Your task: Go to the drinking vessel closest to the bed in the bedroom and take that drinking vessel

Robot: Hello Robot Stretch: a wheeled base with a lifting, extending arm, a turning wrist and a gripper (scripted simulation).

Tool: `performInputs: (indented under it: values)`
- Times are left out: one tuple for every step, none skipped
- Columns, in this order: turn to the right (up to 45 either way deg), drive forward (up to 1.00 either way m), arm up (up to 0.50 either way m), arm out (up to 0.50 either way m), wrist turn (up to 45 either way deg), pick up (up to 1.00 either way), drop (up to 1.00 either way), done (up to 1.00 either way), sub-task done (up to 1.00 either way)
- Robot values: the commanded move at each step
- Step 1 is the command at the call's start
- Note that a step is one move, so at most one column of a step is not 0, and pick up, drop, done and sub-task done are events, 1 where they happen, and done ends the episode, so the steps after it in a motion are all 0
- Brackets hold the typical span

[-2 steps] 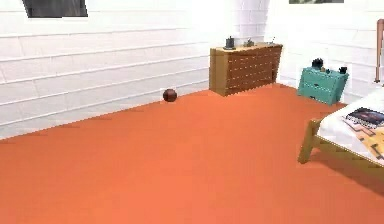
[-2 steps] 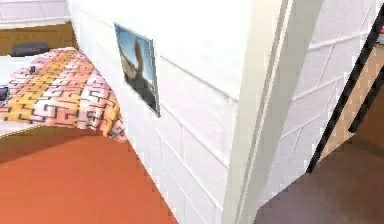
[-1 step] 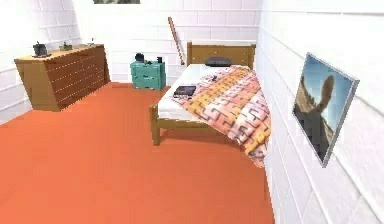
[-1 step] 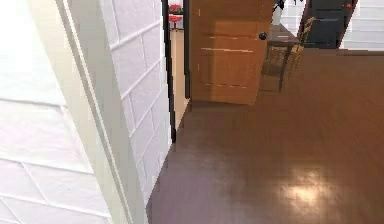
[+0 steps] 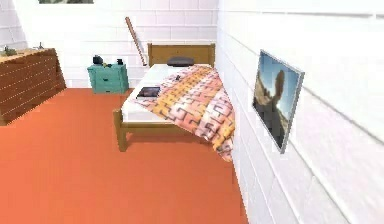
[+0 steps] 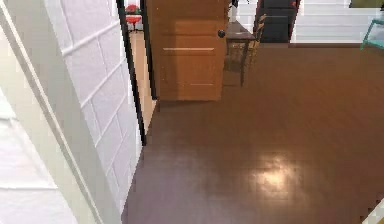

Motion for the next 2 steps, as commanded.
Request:
performInputs:
  values:
    - [0.0, 1.0, 0.0, 0.0, 0.0, 0.0, 0.0, 0.0, 0.0]
    - [12.0, 0.0, 0.0, 0.0, 0.0, 0.0, 0.0, 0.0, 0.0]
